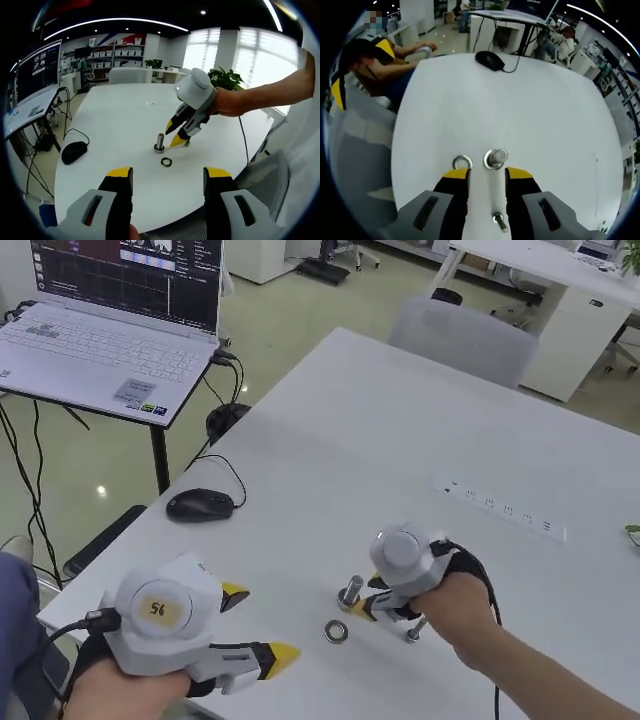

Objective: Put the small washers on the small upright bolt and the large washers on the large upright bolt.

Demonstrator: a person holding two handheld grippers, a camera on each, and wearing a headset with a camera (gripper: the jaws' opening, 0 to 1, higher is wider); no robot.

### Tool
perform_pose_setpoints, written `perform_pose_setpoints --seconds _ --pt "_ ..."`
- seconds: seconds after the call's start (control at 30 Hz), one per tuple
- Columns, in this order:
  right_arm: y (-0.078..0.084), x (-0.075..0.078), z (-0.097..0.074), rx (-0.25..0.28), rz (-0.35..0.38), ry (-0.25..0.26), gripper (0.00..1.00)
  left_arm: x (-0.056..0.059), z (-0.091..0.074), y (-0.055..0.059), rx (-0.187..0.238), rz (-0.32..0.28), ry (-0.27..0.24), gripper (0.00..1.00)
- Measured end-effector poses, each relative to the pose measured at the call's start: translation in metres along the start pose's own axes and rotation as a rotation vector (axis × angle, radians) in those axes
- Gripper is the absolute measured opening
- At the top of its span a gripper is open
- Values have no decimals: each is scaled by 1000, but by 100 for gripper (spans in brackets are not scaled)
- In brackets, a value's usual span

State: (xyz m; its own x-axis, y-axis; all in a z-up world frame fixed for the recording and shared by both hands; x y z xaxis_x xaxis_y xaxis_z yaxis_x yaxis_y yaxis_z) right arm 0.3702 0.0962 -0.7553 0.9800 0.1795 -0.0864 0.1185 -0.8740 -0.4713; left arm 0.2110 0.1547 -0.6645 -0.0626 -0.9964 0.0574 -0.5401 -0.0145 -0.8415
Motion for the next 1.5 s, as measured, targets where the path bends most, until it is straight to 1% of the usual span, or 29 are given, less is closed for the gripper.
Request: perform_pose_setpoints --seconds 0.03,0.07,0.17,0.23,0.27,0.43,0.5,0.6,0.67,0.7,0.83,0.87,0.97,1.03,1.1,1.17,1.3,1.4,1.5 --pt "0 -2 -1 10 10 -9 29 0 0 0 2 -2 0 56" --pt "0 -4 -2 19 21 -6 28 0 0 0 3 -2 1 56" --pt "4 -9 -2 18 19 -7 28 1 0 0 3 -2 2 56" --pt "4 -15 -2 22 24 -15 27 2 0 0 3 -2 5 56" --pt "4 -19 0 30 32 -25 26 2 0 0 3 -1 6 56" --pt "3 -29 5 47 53 -45 25 2 1 1 5 -5 5 56" --pt "4 -34 11 42 54 -55 25 3 0 1 6 -6 6 56" --pt "6 -38 18 23 51 -72 25 3 -1 2 8 -5 6 56" --pt "5 -42 21 17 30 -92 26 2 -1 3 7 -9 3 56" --pt "6 -43 25 1 10 -111 26 2 -1 3 7 -11 2 56" --pt "11 -41 33 -54 -49 -136 28 1 -2 4 8 -9 -1 56" --pt "11 -41 35 -55 -54 -143 28 1 -3 3 9 -10 -1 56" --pt "11 -38 41 -47 -37 -165 28 0 -4 3 12 -12 -4 55" --pt "12 -38 44 -57 -62 -177 28 0 -4 3 13 -13 -6 55" --pt "15 -37 46 -89 -94 -180 28 -1 -5 3 15 -13 -9 55" --pt "16 -35 50 -97 -117 -185 28 -1 -6 3 14 -13 -10 56" --pt "16 -33 53 -111 -126 -194 29 -1 -7 4 11 -11 -12 56" --pt "15 -33 55 -120 -168 -199 29 -1 -8 4 9 -13 -14 55" --pt "20 -29 58 -164 -198 -202 32 -3 -7 5 7 -11 -16 56"
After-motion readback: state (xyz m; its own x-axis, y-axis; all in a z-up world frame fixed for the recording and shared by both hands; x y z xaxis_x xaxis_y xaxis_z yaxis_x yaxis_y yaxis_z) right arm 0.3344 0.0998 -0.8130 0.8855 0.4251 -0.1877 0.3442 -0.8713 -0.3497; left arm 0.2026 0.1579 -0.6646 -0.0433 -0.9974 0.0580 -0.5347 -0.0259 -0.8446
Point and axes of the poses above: the centre of the closed fingertips' face, and the gripper's own axes: z roughly forward along the fingers, x roughly to its right, y roughly out of its underside, the point moved 1 cm from there along -z, roughly backward along the fingers, and after that the axes turned 12 degrees about -y, right-handed, at the moved point
